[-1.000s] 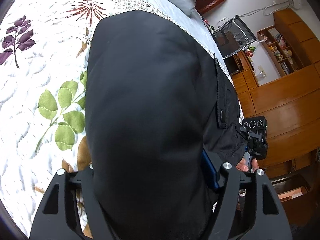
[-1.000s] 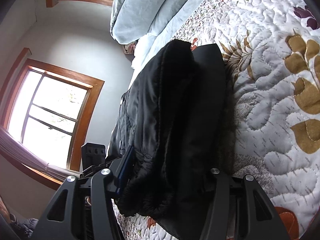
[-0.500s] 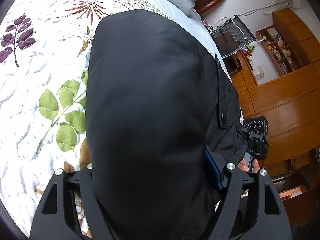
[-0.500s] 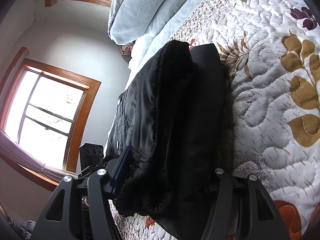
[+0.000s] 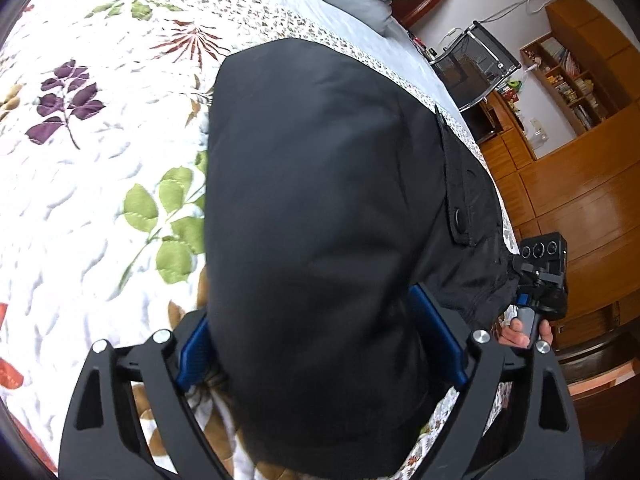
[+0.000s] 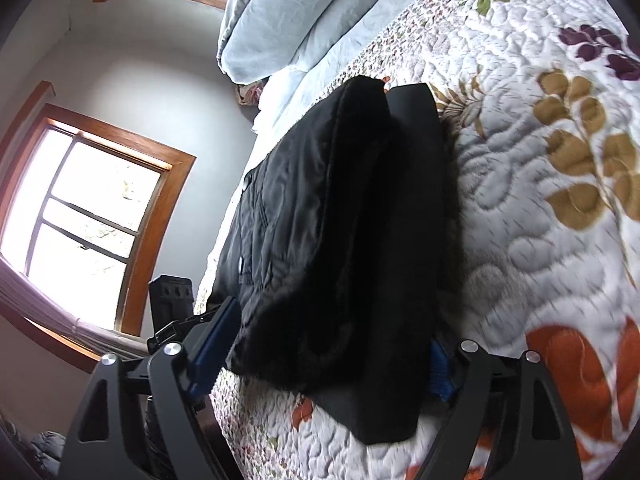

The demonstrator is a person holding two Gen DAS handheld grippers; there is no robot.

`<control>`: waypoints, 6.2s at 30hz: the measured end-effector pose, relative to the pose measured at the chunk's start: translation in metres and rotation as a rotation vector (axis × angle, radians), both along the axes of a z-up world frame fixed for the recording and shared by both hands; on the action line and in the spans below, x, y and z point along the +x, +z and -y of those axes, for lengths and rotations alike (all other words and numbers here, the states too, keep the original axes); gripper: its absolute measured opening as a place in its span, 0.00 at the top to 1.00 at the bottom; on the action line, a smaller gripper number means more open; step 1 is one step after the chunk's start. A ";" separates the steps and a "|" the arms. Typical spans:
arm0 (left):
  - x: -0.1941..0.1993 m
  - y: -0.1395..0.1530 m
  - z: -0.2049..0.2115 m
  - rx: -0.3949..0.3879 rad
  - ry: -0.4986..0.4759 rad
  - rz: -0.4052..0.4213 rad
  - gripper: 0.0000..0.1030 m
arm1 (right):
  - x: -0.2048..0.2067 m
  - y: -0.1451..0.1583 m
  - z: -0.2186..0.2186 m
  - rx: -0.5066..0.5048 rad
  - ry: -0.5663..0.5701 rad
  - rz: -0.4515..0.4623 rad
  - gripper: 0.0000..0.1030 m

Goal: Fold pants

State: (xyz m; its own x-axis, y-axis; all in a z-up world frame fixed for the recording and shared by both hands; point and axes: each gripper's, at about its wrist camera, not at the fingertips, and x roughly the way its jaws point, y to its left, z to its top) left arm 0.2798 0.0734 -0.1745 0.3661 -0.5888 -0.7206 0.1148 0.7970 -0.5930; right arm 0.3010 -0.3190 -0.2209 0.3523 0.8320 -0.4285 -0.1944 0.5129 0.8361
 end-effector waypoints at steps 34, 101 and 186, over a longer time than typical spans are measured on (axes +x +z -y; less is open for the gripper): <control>-0.039 0.002 -0.002 -0.009 0.071 -0.005 0.13 | -0.014 -0.008 0.030 0.062 -0.068 -0.072 0.26; -0.322 0.227 0.094 0.481 0.095 0.394 0.03 | -0.270 0.194 -0.075 -0.766 -0.413 0.166 0.03; -0.332 0.205 0.088 0.540 0.107 0.356 0.03 | -0.293 0.201 -0.106 -0.849 -0.330 0.241 0.03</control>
State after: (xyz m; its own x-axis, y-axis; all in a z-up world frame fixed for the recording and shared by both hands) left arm -0.0518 -0.0143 0.0300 0.6730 -0.1253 -0.7290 0.1339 0.9899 -0.0465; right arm 0.0078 -0.2131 -0.0201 0.6729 0.1174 -0.7304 -0.0497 0.9923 0.1137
